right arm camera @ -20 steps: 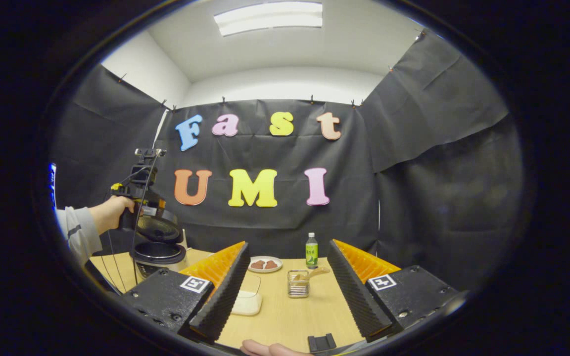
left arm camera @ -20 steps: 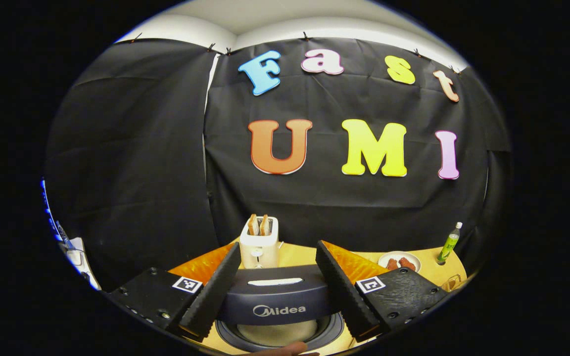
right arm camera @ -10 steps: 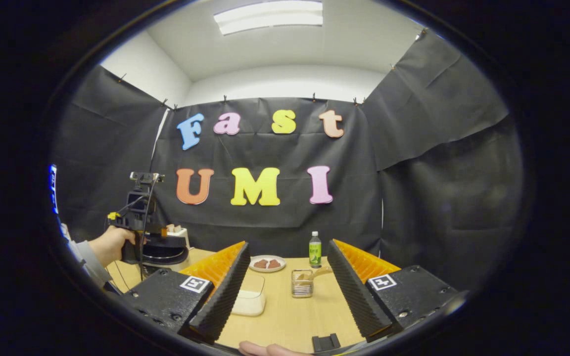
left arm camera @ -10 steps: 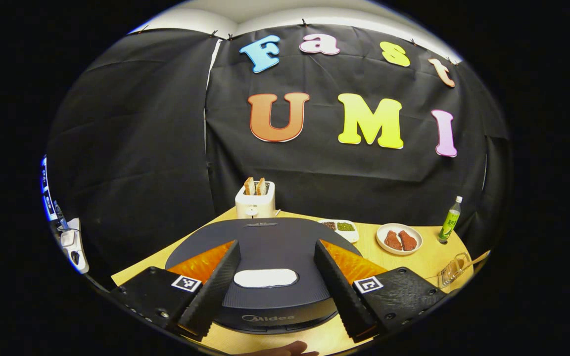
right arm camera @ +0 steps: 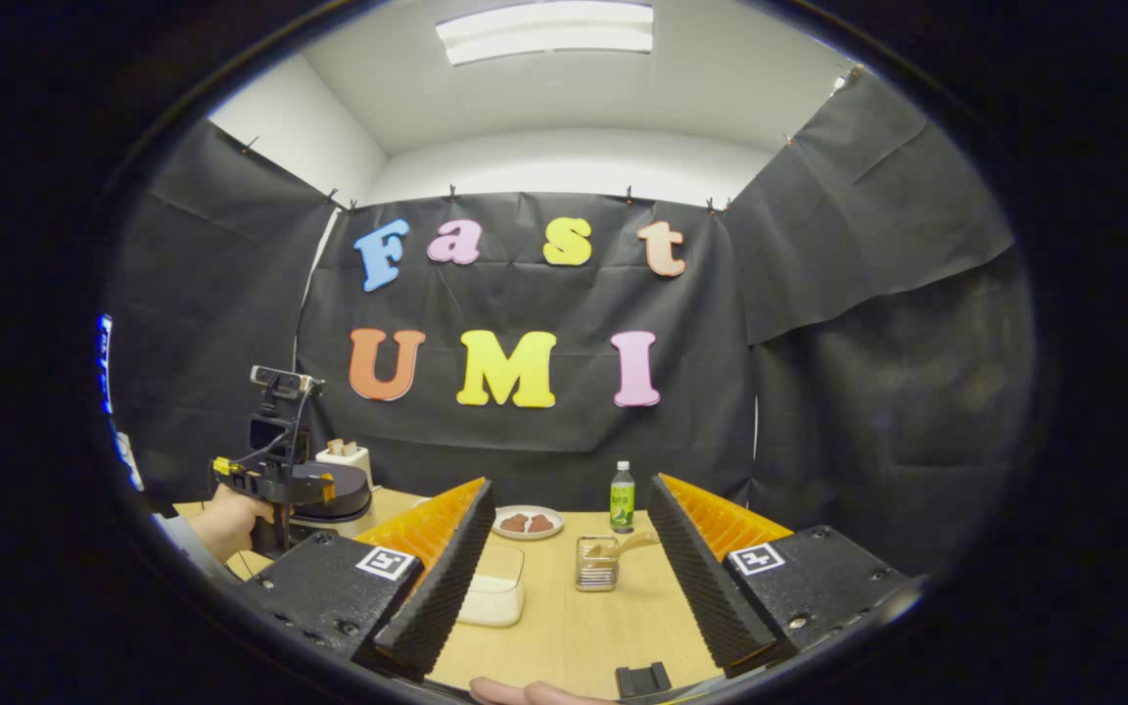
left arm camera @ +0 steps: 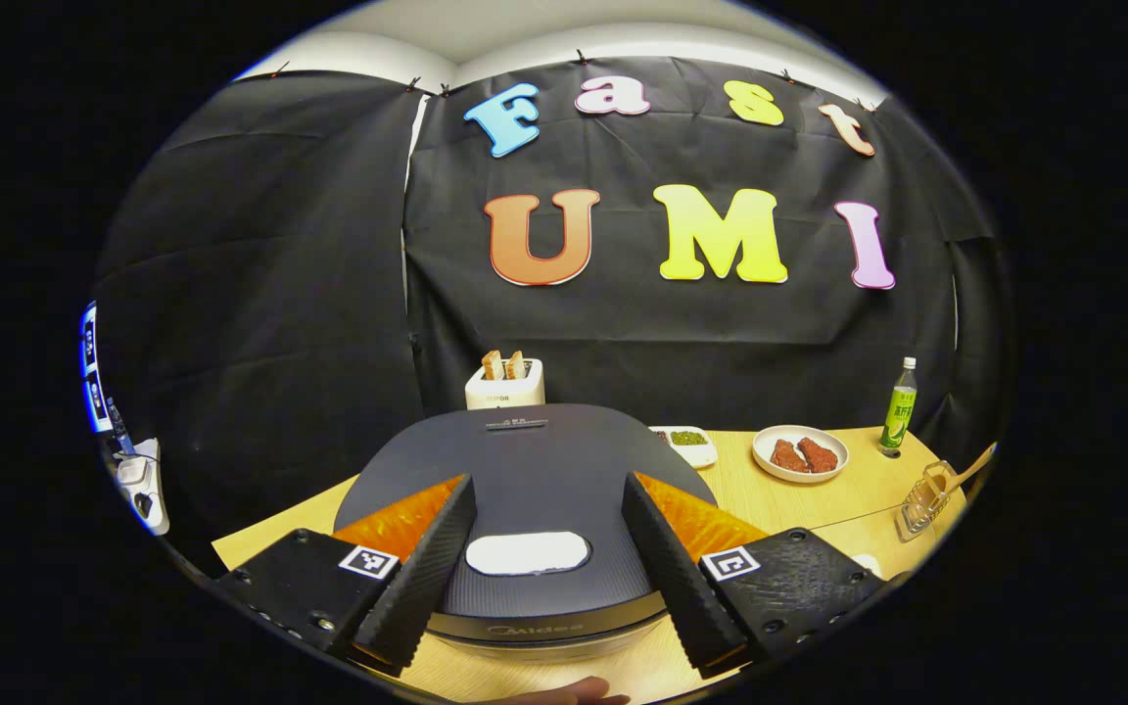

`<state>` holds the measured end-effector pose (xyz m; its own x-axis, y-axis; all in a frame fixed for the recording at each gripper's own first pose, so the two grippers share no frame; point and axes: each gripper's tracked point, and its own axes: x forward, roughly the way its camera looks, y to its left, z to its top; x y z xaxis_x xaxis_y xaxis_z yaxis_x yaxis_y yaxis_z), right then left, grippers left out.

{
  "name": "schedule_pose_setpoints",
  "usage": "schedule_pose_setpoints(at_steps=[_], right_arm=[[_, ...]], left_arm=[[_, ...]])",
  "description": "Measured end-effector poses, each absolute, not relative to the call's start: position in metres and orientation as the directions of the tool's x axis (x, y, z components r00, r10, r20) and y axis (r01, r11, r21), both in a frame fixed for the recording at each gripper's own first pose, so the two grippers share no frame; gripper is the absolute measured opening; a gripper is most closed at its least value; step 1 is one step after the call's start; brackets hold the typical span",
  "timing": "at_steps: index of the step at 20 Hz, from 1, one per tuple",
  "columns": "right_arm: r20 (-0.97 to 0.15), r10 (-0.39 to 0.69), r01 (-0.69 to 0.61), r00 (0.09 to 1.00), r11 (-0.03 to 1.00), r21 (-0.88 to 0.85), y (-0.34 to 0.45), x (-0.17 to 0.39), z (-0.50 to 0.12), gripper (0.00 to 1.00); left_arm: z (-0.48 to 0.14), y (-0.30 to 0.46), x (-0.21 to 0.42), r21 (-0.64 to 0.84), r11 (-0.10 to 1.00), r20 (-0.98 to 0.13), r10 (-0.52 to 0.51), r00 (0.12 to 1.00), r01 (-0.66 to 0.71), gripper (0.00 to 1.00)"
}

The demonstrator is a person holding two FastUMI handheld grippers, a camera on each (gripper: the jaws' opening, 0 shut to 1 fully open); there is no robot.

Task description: Close the left gripper, press the button to open the rice cooker; take a wooden spoon from the chopstick holder with the right hand, scoop a spoonful of rice and pour it into the rice cooker, then put the wooden spoon back into the chopstick holder.

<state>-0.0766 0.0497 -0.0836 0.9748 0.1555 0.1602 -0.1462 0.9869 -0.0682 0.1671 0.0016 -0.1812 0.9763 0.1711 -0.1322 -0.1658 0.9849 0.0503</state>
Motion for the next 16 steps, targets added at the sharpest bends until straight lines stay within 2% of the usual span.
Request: schedule_pose_setpoints(at_steps=[10,16], right_arm=[[0.149,0.193,-0.179,0.97,0.979,-0.103,0.069,-0.085,-0.09,1.0],[0.109,0.191,-0.18,0.976,0.978,-0.101,0.07,-0.074,-0.109,1.0]], left_arm=[[-0.192,-0.002,0.167,0.052,0.986,-0.075,0.161,0.984,-0.158,1.0],[-0.184,-0.001,0.162,0.059,0.981,-0.01,0.186,0.983,-0.185,0.98]])
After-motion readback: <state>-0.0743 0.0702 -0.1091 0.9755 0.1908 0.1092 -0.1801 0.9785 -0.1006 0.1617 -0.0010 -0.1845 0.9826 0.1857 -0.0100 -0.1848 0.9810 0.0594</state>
